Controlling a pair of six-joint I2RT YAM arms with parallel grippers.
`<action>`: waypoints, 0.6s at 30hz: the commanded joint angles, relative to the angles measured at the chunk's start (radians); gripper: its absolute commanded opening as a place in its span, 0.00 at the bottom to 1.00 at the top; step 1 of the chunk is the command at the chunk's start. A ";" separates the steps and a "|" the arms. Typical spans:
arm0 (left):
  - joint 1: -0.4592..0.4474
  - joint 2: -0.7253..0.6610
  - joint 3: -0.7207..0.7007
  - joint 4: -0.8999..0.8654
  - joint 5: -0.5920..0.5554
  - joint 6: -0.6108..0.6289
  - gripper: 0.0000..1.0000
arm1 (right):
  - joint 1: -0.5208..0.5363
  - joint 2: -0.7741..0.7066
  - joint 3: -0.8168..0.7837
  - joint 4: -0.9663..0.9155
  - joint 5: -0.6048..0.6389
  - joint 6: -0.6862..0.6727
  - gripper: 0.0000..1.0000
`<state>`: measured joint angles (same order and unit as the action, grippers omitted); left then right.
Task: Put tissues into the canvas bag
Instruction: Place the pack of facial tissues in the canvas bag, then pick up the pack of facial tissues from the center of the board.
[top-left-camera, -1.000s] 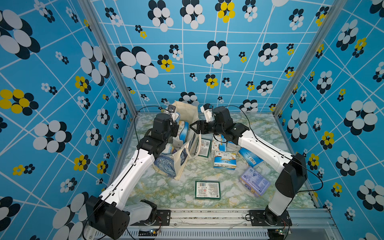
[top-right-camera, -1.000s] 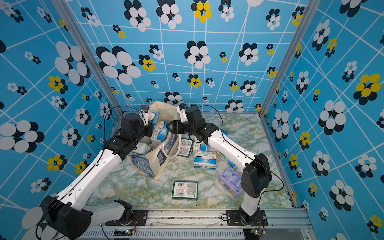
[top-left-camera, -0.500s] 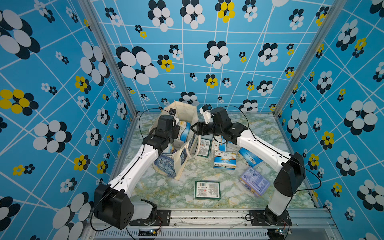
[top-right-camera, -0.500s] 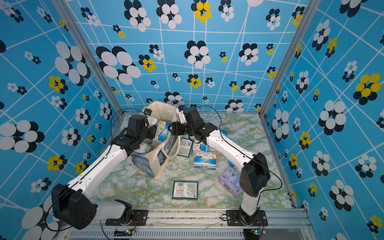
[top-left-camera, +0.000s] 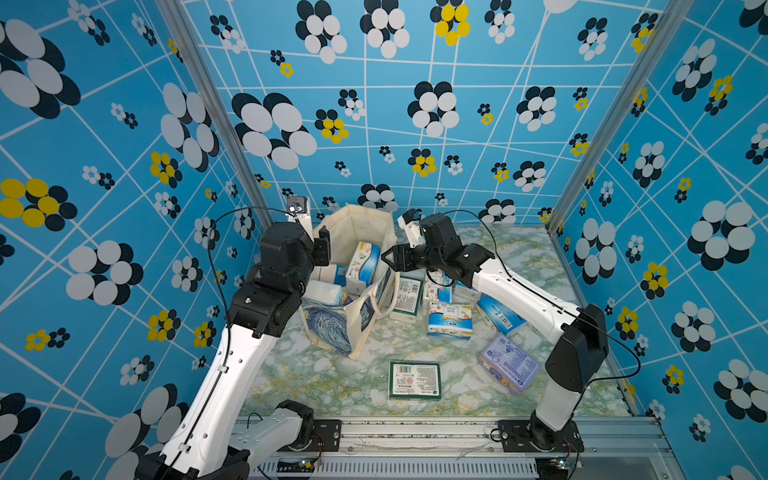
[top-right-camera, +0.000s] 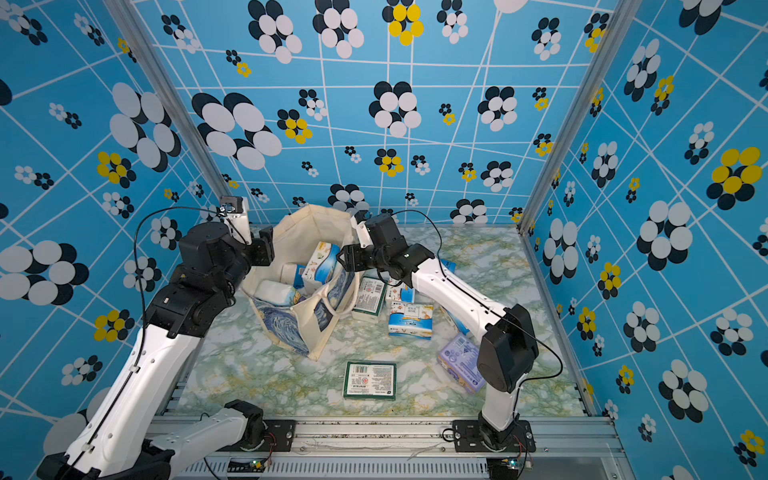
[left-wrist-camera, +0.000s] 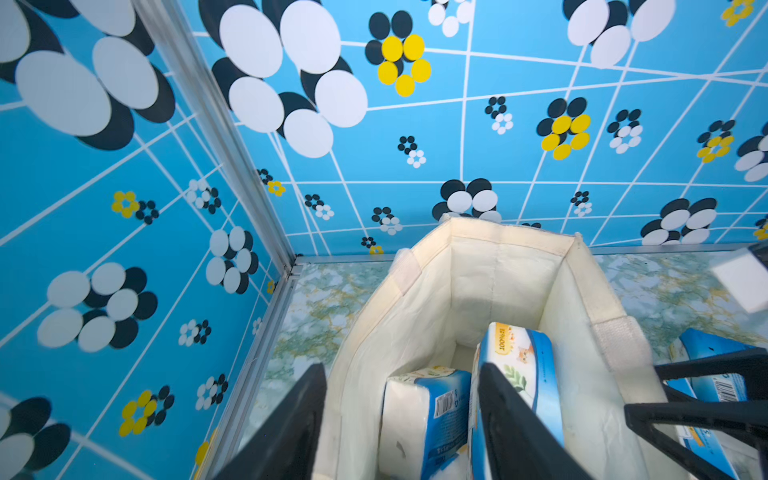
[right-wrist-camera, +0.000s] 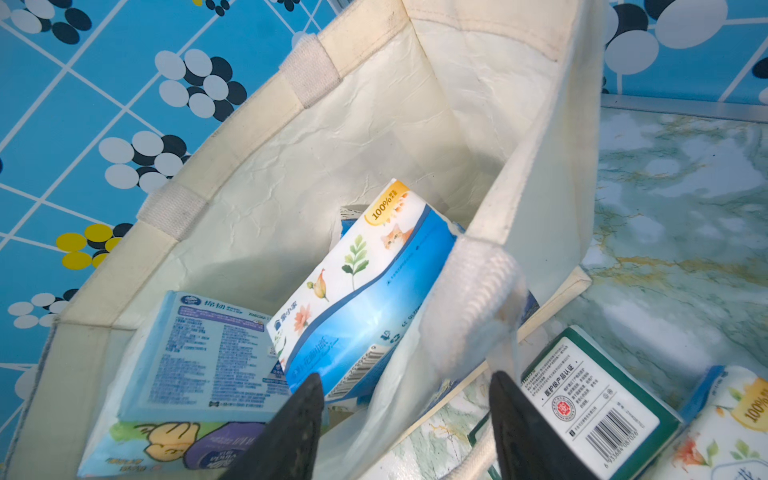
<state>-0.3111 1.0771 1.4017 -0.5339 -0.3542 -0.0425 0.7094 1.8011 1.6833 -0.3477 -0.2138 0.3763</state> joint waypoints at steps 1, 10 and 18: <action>0.041 0.001 -0.044 -0.148 -0.035 -0.054 0.55 | 0.007 -0.055 0.006 -0.083 0.027 -0.100 0.67; 0.250 -0.028 -0.175 -0.135 0.144 -0.137 0.53 | 0.007 -0.252 -0.129 -0.146 0.077 -0.303 0.79; 0.301 0.004 -0.200 -0.109 0.253 -0.152 0.48 | 0.009 -0.443 -0.329 -0.290 -0.065 -0.529 0.82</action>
<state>-0.0246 1.0737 1.2259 -0.6624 -0.1638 -0.1734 0.7113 1.3823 1.4254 -0.5159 -0.1944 -0.0257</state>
